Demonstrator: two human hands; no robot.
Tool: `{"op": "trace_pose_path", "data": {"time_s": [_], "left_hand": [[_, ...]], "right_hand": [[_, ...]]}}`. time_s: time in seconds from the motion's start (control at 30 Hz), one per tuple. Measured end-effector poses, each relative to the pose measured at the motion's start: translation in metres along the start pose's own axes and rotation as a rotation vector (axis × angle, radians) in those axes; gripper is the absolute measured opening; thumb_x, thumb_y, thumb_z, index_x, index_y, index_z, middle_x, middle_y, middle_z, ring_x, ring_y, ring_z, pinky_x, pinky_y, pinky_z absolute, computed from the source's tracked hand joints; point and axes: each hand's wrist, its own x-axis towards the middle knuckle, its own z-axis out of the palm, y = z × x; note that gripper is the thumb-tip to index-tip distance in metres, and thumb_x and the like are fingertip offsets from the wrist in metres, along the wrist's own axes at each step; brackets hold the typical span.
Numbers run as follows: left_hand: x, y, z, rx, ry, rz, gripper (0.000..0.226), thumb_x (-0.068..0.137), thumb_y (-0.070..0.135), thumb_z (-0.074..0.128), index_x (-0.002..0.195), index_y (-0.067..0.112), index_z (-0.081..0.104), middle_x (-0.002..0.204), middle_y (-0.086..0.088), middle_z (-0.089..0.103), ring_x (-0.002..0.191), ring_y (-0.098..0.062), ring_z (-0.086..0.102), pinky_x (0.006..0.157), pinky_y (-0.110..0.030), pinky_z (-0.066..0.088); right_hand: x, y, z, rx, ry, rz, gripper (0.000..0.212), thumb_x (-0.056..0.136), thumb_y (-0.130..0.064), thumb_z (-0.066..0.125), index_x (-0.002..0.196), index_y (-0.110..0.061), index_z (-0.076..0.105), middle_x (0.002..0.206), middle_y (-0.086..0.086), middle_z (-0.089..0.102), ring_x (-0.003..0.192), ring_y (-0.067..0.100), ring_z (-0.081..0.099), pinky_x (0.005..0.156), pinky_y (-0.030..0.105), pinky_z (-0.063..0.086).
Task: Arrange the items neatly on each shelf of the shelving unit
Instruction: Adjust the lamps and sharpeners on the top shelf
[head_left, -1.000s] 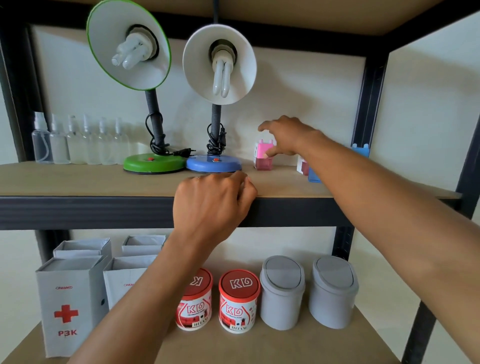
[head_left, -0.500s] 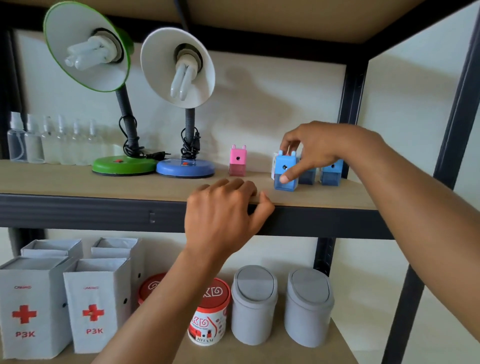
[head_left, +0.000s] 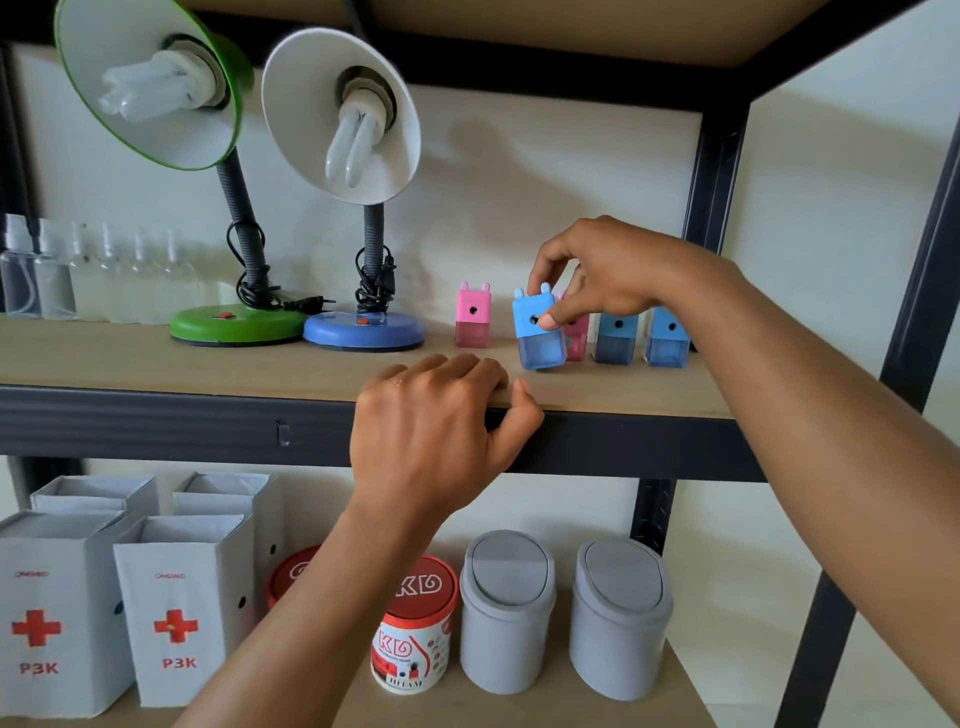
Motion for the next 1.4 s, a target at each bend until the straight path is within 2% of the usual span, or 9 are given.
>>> {"op": "trace_pose_path", "data": {"time_s": [0.13, 0.37, 0.47, 0.57, 0.7, 0.8, 0.9, 1.1, 1.4], "left_hand": [[0.0, 0.0, 0.0, 0.002, 0.001, 0.003, 0.042, 0.096, 0.046, 0.044, 0.071, 0.022, 0.069, 0.066, 0.003, 0.066, 0.06, -0.021, 0.061, 0.052, -0.031, 0.034], [0.001, 0.0, -0.001, 0.002, 0.002, 0.001, 0.04, 0.094, 0.044, 0.047, 0.069, 0.022, 0.068, 0.065, 0.002, 0.065, 0.06, -0.022, 0.06, 0.055, -0.029, 0.026], [0.0, 0.0, -0.001, -0.004, -0.003, 0.004, 0.041, 0.095, 0.045, 0.045, 0.069, 0.022, 0.068, 0.065, 0.002, 0.065, 0.06, -0.022, 0.06, 0.055, -0.03, 0.028], [0.0, 0.0, 0.0, -0.014, -0.007, 0.002, 0.042, 0.096, 0.046, 0.043, 0.07, 0.023, 0.068, 0.066, 0.002, 0.066, 0.062, -0.022, 0.06, 0.055, -0.032, 0.032], [0.0, 0.0, 0.001, -0.019, -0.002, 0.002, 0.043, 0.096, 0.046, 0.043, 0.07, 0.022, 0.068, 0.066, 0.002, 0.065, 0.061, -0.022, 0.06, 0.055, -0.033, 0.036], [-0.001, 0.0, 0.002, -0.011, 0.003, -0.001, 0.043, 0.096, 0.046, 0.043, 0.069, 0.023, 0.068, 0.065, 0.002, 0.065, 0.061, -0.023, 0.06, 0.054, -0.033, 0.037], [-0.001, -0.001, 0.002, -0.008, 0.002, 0.001, 0.044, 0.096, 0.047, 0.043, 0.07, 0.023, 0.068, 0.066, 0.002, 0.065, 0.062, -0.022, 0.06, 0.054, -0.033, 0.036], [-0.001, -0.001, 0.003, -0.013, 0.0, 0.013, 0.044, 0.096, 0.047, 0.042, 0.071, 0.023, 0.068, 0.067, 0.003, 0.066, 0.061, -0.021, 0.06, 0.055, -0.033, 0.038], [-0.001, -0.001, 0.004, -0.017, 0.022, 0.014, 0.045, 0.097, 0.046, 0.041, 0.069, 0.023, 0.068, 0.066, 0.003, 0.066, 0.06, -0.021, 0.059, 0.055, -0.032, 0.036]], "right_hand": [[0.001, -0.001, 0.005, 0.043, 0.009, 0.009, 0.033, 0.083, -0.03, 0.086, 0.112, -0.028, 0.07, 0.131, -0.008, 0.063, 0.094, 0.007, 0.068, 0.078, 0.028, 0.046], [0.006, -0.005, 0.013, 0.129, 0.047, 0.0, 0.035, 0.08, -0.029, 0.089, 0.11, -0.024, 0.072, 0.122, -0.008, 0.066, 0.096, 0.016, 0.073, 0.092, 0.036, 0.055], [0.019, 0.0, 0.024, 0.094, 0.071, 0.026, 0.035, 0.08, -0.026, 0.089, 0.11, -0.023, 0.071, 0.125, -0.004, 0.066, 0.097, 0.017, 0.071, 0.088, 0.036, 0.055], [0.033, 0.009, 0.032, -0.006, 0.09, 0.053, 0.036, 0.08, -0.024, 0.088, 0.111, -0.021, 0.069, 0.129, 0.001, 0.063, 0.1, 0.018, 0.064, 0.08, 0.032, 0.046], [0.047, 0.011, 0.036, -0.112, 0.077, 0.043, 0.04, 0.082, -0.02, 0.087, 0.115, -0.015, 0.065, 0.129, 0.005, 0.061, 0.097, 0.021, 0.057, 0.078, 0.029, 0.039], [0.06, 0.008, 0.039, -0.162, 0.064, 0.022, 0.047, 0.081, -0.017, 0.087, 0.119, -0.014, 0.059, 0.124, 0.006, 0.064, 0.106, 0.027, 0.06, 0.077, 0.032, 0.04], [0.071, 0.006, 0.043, -0.162, 0.051, 0.035, 0.056, 0.08, -0.016, 0.088, 0.125, -0.017, 0.055, 0.122, 0.005, 0.065, 0.1, 0.028, 0.063, 0.074, 0.034, 0.047], [0.086, 0.01, 0.051, -0.246, 0.07, 0.053, 0.047, 0.082, -0.022, 0.087, 0.123, -0.015, 0.066, 0.126, 0.008, 0.065, 0.11, 0.03, 0.063, 0.094, 0.044, 0.053], [0.086, 0.014, 0.058, -0.234, 0.084, 0.066, 0.046, 0.086, -0.025, 0.083, 0.128, -0.016, 0.064, 0.131, 0.008, 0.063, 0.115, 0.028, 0.06, 0.097, 0.045, 0.051]]}}
